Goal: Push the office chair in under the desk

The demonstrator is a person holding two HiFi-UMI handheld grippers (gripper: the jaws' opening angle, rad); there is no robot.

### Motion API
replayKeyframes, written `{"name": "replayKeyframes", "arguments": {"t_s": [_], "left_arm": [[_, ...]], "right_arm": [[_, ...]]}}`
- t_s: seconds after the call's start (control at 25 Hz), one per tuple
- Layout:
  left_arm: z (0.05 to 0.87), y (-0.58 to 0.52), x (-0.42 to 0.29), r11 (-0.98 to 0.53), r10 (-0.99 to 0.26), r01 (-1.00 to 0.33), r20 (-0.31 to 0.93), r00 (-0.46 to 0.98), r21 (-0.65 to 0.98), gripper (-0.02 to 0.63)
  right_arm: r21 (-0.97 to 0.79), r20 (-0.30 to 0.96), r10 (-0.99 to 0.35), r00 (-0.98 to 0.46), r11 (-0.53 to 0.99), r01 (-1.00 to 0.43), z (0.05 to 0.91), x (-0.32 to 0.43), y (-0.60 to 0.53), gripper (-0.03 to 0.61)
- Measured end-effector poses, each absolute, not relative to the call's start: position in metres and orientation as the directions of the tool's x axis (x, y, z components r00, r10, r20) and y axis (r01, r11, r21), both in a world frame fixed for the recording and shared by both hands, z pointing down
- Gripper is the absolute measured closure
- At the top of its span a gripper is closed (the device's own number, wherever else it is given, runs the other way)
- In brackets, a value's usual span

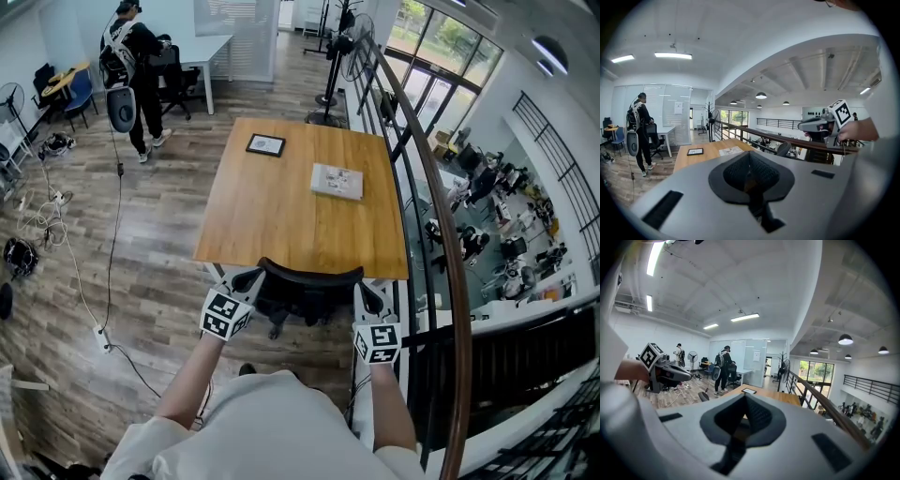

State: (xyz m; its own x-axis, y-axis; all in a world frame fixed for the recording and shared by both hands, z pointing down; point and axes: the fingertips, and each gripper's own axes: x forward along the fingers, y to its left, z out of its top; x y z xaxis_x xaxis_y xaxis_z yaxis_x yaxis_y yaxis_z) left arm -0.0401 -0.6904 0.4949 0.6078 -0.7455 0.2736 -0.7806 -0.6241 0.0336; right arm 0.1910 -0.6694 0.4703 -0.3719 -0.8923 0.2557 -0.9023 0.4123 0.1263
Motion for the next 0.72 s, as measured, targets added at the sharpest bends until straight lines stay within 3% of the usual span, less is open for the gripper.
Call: {"name": "replayKeyframes", "arguments": {"t_s": [0.72], "left_arm": [[0.4952,-0.6897,-0.0409,-0.631,-0.74,-0.775,0.276,0.613,0.029,0.62]], "right_arm": [[0.103,0.232,-0.895,-0.381,0.413,-0.905,0.4639,0.1877,-0.6713,0.577]]}}
